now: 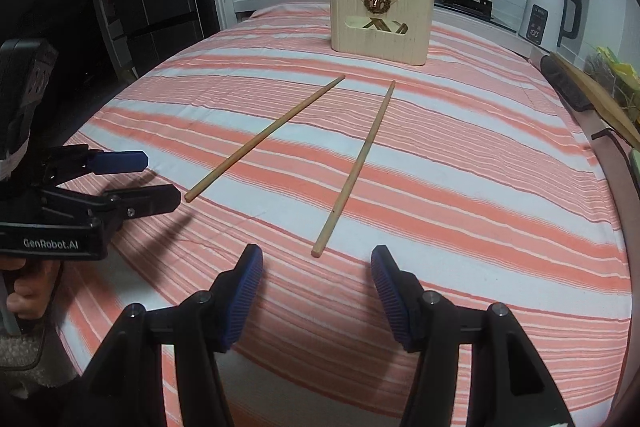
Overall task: Organize utensils
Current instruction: 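Move both open tools back over the last two wooden chopsticks, then close the left tool on a chopstick while the right tool grasps the other chopstick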
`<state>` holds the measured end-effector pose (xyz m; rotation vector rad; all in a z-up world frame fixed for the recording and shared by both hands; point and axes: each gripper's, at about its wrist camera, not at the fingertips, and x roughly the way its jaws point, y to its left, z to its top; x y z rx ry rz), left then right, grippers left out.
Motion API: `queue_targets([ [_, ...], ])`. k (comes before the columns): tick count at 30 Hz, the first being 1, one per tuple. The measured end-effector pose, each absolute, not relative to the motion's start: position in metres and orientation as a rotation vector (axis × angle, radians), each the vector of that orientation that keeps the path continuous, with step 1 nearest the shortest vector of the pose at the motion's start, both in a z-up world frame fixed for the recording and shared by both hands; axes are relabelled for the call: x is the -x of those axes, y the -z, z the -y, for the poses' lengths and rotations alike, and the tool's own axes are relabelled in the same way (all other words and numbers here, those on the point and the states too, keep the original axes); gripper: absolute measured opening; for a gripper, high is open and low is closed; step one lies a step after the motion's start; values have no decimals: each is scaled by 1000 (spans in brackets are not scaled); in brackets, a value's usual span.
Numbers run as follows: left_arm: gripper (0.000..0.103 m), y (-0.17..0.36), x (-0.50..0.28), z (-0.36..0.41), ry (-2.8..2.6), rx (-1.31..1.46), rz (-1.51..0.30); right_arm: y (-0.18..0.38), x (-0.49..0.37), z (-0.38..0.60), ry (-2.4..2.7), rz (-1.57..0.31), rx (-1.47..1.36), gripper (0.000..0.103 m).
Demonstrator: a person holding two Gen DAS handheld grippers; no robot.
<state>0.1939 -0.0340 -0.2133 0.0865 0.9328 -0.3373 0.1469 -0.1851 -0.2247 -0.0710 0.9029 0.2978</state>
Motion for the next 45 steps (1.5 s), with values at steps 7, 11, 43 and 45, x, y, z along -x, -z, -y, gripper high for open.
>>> queue_targets([
  [7, 47, 225, -202, 56, 323, -185, -943, 234, -166, 182, -264, -941, 65, 44],
  [11, 7, 224, -201, 59, 325, -182, -926, 237, -168, 194, -212, -942, 36, 12],
  [43, 56, 227, -197, 27, 184, -56, -917, 240, -141, 284, -20, -890, 27, 40],
  [45, 58, 228, -197, 28, 184, -67, -915, 241, -141, 286, -21, -887, 21, 40],
])
